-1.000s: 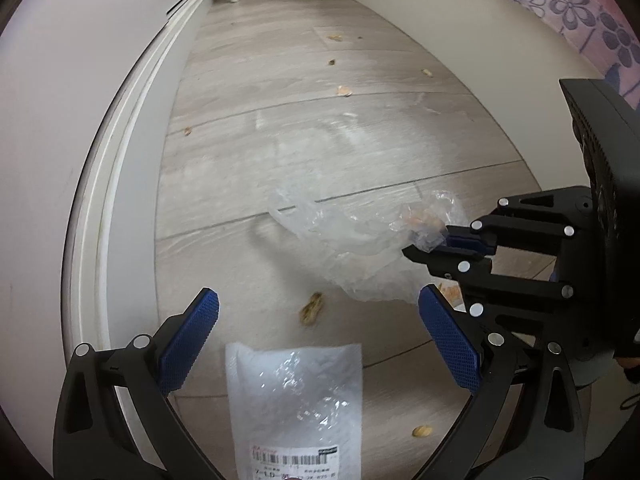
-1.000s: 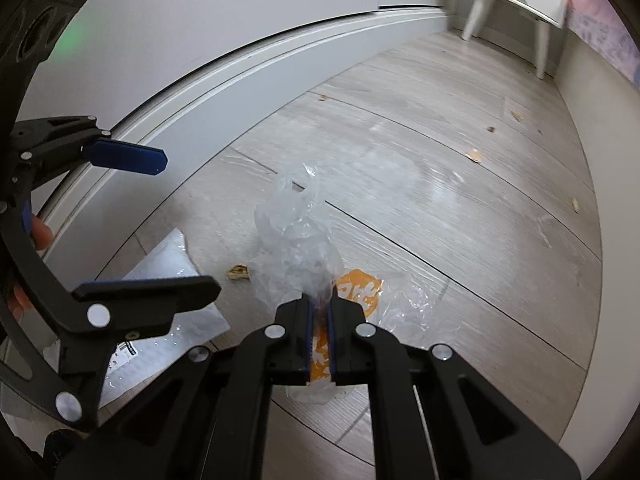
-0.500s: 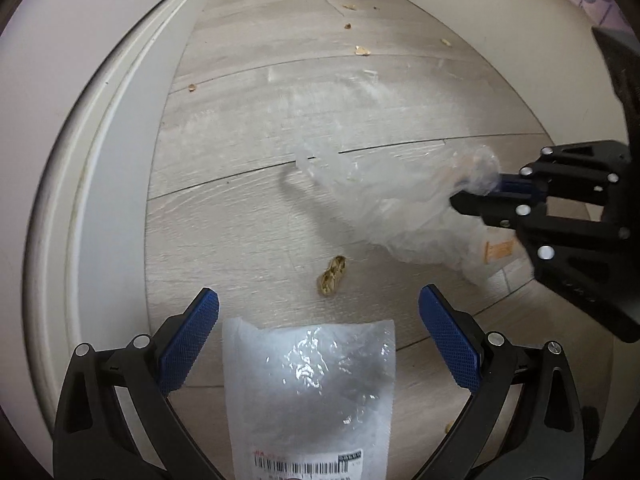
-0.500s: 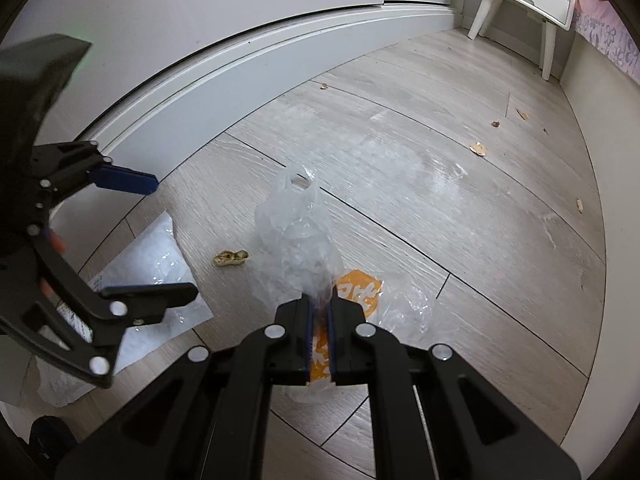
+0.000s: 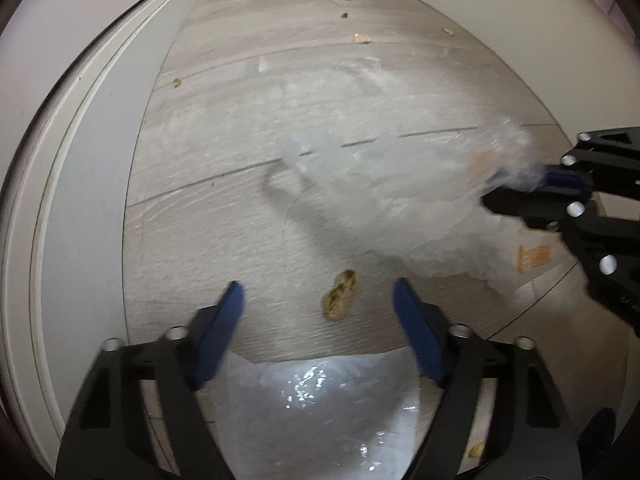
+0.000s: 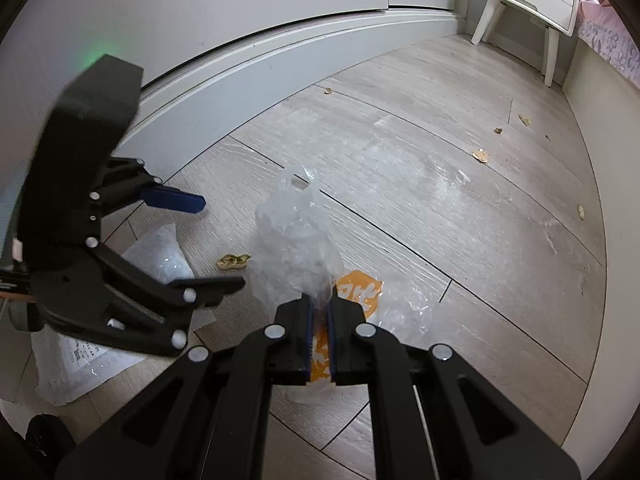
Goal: Collect trash
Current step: 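Lift the bag with the right tool while the left tool closes on the peanut shell, then raise the peanut shell in the left tool beside the held bag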
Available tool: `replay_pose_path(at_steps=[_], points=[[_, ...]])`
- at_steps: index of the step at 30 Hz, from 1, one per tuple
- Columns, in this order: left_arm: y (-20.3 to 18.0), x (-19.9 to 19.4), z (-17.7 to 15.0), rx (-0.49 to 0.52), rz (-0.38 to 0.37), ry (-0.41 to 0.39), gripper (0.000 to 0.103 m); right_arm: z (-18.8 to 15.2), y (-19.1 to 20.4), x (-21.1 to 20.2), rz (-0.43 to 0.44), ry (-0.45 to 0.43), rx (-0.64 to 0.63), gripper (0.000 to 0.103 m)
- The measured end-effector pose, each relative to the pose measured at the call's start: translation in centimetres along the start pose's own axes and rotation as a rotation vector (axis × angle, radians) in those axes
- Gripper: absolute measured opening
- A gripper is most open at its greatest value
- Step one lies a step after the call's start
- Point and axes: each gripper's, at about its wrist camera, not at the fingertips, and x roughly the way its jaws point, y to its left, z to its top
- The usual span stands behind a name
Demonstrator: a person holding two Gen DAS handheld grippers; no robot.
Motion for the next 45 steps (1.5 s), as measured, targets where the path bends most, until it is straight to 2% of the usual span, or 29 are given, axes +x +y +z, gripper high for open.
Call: replay_pose_path(at_steps=[1,6,9,13,15,17,19,37,41,45], points=[[-0.1,0.3,-0.2,0.010,0.008,0.008,0.064,-0.1,0.0,0.0,-0.001,-0.001,0.006,0.007],[-0.9,0.5,-0.4,0.077,0.048,-0.005,0.063,-0.1,-0.1,0.0,0.000,-0.004,0.019,0.007],[-1.1,0.8,-0.4,0.087,0.041,0.002,0.052,0.0,-0.2,0.1,0.001,-0.005,0.016,0.007],[-1.1,0.8,-0.3,0.083,0.024,-0.001,0.033,-0.1,-0.5,0.3,0.002,-0.003,0.017,0.007],[-1.0,0.9,-0.3,0.076,0.017,-0.001,0.030,-0.1,-0.6,0.4,0.003,-0.004,0.018,0.007],[-1.0,0.9,-0.2,0.066,0.005,-0.001,0.017,-0.1,-0.6,0.4,0.006,-0.005,0.021,0.007],[-1.1,0.7,-0.3,0.069,0.000,-0.002,0.011,-0.2,-0.6,0.4,0.006,-0.007,0.019,0.007],[-1.3,-0.9,1.0,0.052,-0.021,-0.055,0.010,0.1,-0.8,0.1,0.003,-0.009,0.026,0.007],[-1.5,-2.8,2.0,0.037,-0.021,-0.048,0.010,0.8,-0.7,-1.2,-0.022,0.016,0.046,0.007],[-1.7,-7.8,4.2,0.011,-0.026,-0.026,0.010,2.9,-1.0,-4.5,-0.048,0.047,0.104,0.007]])
